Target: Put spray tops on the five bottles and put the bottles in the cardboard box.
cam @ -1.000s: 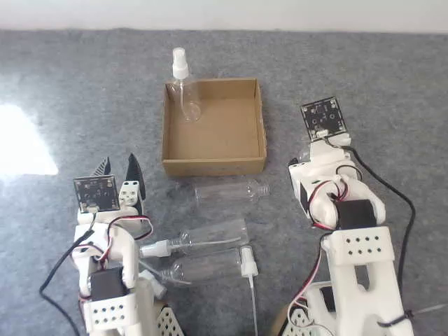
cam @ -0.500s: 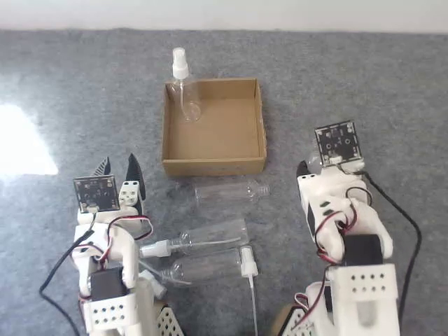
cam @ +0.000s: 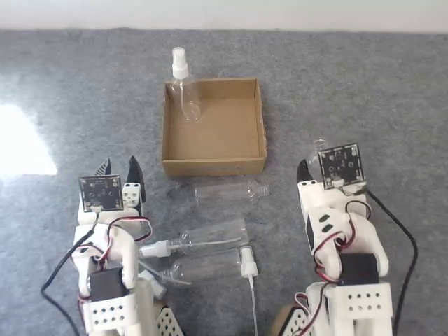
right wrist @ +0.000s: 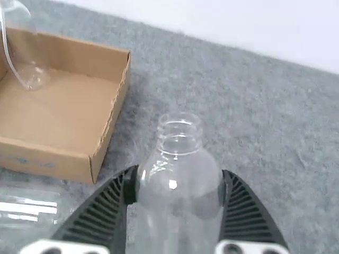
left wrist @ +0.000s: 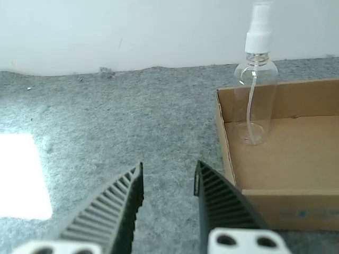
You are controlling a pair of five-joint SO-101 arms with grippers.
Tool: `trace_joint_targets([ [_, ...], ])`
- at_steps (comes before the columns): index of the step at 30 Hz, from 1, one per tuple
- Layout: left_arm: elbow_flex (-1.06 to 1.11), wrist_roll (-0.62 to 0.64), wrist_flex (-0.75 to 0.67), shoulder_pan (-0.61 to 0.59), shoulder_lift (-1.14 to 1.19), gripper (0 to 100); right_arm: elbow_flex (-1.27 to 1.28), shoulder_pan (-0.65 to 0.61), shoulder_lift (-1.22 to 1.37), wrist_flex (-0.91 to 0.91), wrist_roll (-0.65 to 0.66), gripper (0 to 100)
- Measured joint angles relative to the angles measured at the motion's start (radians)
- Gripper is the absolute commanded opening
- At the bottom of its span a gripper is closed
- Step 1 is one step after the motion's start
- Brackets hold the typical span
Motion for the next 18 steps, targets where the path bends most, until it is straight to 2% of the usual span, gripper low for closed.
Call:
trace_joint_targets([
  [6, -0.002, -0.014, 0.025, 0.002, 0.0, 15, 0.048, 0.0, -0.083, 0.0, 0.0, 11.2],
  [18, -0.304, -0.061, 0.322, -0.101, 0.0, 21, 0.058, -0.002, -0.104, -0.008, 0.0, 11.2],
])
